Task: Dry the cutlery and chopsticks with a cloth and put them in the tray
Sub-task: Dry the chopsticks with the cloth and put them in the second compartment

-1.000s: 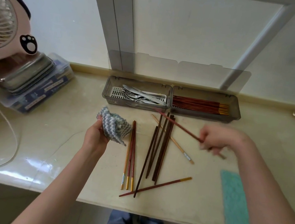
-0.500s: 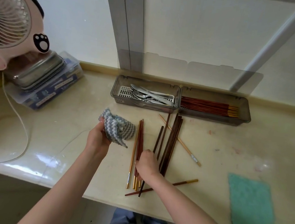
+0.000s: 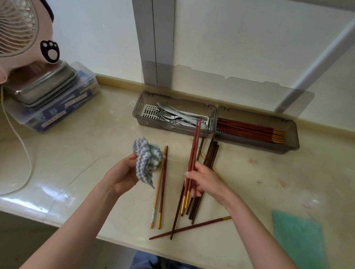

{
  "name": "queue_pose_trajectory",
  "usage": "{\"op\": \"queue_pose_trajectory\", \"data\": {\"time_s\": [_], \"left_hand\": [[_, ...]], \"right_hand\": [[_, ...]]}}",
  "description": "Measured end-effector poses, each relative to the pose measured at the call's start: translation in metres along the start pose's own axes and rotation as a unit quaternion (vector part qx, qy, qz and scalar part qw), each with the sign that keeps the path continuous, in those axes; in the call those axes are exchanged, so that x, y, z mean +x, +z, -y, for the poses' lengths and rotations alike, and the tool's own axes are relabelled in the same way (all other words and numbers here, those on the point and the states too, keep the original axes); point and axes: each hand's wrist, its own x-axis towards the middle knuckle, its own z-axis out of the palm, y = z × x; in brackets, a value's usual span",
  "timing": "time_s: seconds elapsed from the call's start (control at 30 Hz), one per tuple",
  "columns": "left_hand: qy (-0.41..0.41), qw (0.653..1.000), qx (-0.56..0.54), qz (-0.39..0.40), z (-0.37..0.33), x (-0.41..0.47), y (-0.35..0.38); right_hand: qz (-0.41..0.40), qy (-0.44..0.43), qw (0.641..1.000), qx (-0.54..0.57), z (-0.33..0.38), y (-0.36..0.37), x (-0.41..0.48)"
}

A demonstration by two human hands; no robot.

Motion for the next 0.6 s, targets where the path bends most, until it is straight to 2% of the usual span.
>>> {"op": "queue_pose_trajectory", "data": {"time_s": [0.1,0.23,0.37,0.53,0.6], "left_hand": [[-0.024,0.999,0.004,0.047,0.008,0.003,0.008],[0.015,0.994,0.056,0.088,0.011,0.004,0.017],[0.042,0.985,0.168,-0.004,0.011,0.007,0.016],[0.015,0.977,0.213,-0.001,0.014,-0.001,0.025],[0.014,0.975,0.222,-0.024,0.018,-0.004,0.029]], "right_hand": [[0.017,-0.049,0.998,0.042,0.015,0.004,-0.006],[0.048,-0.089,0.993,0.064,0.015,0.035,0.000],[0.043,-0.095,0.992,0.075,0.006,0.050,-0.001],[0.038,-0.067,0.993,0.089,0.000,0.060,0.000],[0.050,-0.053,0.994,0.086,-0.001,0.061,0.000]]}}
